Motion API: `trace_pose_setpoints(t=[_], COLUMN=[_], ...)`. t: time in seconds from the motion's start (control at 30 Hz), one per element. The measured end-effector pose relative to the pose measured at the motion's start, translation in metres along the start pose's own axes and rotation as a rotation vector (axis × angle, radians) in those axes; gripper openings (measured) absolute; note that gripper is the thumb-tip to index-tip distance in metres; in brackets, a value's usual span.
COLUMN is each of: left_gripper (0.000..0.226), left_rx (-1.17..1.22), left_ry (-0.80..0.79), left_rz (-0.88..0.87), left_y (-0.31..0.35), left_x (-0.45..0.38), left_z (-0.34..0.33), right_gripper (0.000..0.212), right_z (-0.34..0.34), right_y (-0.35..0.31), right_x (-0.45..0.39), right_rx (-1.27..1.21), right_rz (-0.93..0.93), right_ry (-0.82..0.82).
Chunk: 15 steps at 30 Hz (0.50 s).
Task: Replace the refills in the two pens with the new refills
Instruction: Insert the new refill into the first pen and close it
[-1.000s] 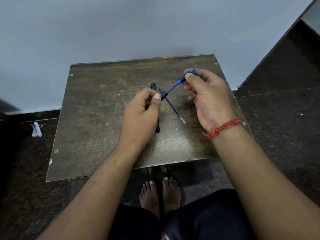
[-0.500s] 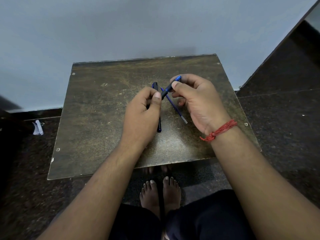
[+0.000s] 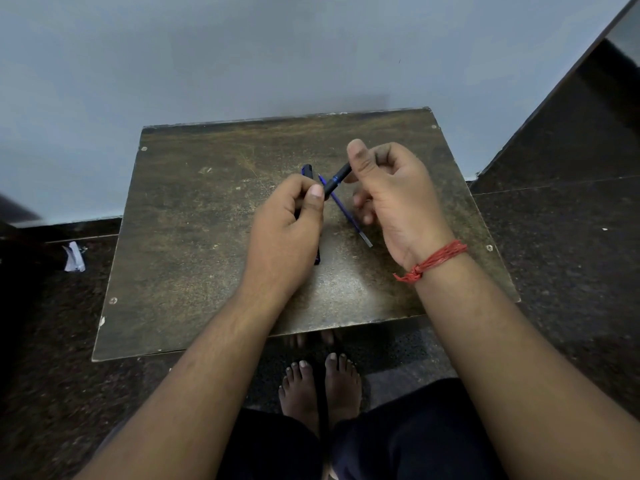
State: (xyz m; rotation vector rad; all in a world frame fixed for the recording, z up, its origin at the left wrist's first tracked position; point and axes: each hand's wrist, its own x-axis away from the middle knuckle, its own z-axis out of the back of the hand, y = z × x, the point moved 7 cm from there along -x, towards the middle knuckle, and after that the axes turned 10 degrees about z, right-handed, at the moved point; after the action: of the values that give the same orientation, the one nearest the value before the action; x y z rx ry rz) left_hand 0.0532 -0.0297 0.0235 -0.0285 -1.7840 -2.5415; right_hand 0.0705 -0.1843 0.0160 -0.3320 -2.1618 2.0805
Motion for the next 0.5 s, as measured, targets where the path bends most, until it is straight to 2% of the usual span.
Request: trace_pose_setpoints(t=[0.1, 0.13, 0.2, 0.3, 0.4, 0.5], left_gripper=[0.025, 0.025, 0.025, 0.025, 0.025, 0.025], left_rx=[0.022, 0.033, 0.047, 0.046, 0.032, 0.023], left_ry=[0.002, 0.001, -0.002, -0.008, -0.017, -0.019], left_rz=[0.014, 0.015, 0.014, 0.009, -0.002, -0.008], left_y=[0.001, 0.001, 0.001, 0.001, -0.001, 0.001], left_x=[0.001, 0.000, 0.000, 0.001, 0.000, 0.001], left_z=[0.001, 0.001, 0.001, -0.002, -0.004, -0.004], right_gripper=[0.007, 0.006, 0.014, 0.003, 0.020, 0.023], right_z=[-0.004, -0.006, -0.010, -0.014, -0.015, -0.013], right_y=[0.003, 0.003, 0.003, 0.005, 0.011, 0.012], right_x=[0.000, 0.001, 0.001, 0.001, 0.002, 0.003], right_rx=[-0.227, -0.281, -0.339, -0.371, -0.351, -0.318], right_rz=[-0.079, -0.096, -0.117, -0.123, -0.135, -0.132], right_ry=[-0.035, -0.059, -0.092, -0.090, -0.033, -0.009])
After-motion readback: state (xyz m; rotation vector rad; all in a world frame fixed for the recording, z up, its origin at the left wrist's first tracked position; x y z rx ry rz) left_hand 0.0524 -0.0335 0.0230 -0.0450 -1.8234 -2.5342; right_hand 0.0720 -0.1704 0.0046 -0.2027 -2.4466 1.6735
